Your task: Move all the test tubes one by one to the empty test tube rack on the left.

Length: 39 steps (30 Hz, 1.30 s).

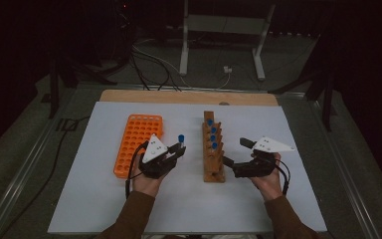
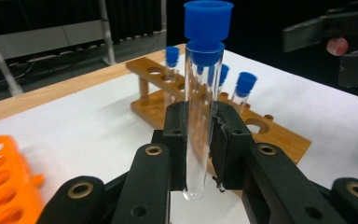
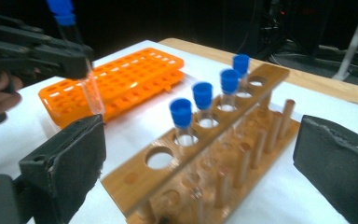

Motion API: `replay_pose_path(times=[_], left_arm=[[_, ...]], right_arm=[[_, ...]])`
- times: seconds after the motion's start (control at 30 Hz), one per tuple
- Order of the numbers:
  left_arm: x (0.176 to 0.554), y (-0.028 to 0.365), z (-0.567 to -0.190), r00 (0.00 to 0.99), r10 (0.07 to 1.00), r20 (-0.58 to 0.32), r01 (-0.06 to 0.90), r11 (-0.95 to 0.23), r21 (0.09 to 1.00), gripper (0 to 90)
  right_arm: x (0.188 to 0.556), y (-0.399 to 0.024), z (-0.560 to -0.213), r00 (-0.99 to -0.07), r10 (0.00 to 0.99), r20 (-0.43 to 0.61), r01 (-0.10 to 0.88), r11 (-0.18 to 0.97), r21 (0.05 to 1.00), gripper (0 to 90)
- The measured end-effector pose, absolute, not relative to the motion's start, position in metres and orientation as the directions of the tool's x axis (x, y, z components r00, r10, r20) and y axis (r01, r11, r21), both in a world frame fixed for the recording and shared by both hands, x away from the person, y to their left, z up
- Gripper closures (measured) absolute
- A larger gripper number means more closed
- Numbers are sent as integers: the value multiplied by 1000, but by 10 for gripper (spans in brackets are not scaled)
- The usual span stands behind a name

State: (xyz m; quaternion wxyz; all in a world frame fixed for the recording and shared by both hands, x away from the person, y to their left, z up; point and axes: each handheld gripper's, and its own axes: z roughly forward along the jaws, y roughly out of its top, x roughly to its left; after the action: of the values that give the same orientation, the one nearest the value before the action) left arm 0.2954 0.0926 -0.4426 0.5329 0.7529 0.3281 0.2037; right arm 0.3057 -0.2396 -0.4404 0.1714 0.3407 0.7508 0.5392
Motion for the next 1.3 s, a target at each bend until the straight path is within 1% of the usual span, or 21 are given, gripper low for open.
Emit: replay_pose_path(times=[0.27,0.77,1.0,1.3], left_arm=[[290,116,-445,672,738,-54,291,-196,936,781],[271,161,-461,604,795,-61,350,-196,916,781],[268,169,-469,586,809,-43,375,-224,900,780],[268,167,-479,586,810,-9,405,-283,869,780]], right_arm=[[304,-253,-453,-677,725,130,348,160,924,23],[305,-256,-458,-674,726,139,360,158,920,23],[304,-255,-459,-678,722,139,359,160,919,23],[303,-256,-461,-679,719,145,364,159,918,23]])
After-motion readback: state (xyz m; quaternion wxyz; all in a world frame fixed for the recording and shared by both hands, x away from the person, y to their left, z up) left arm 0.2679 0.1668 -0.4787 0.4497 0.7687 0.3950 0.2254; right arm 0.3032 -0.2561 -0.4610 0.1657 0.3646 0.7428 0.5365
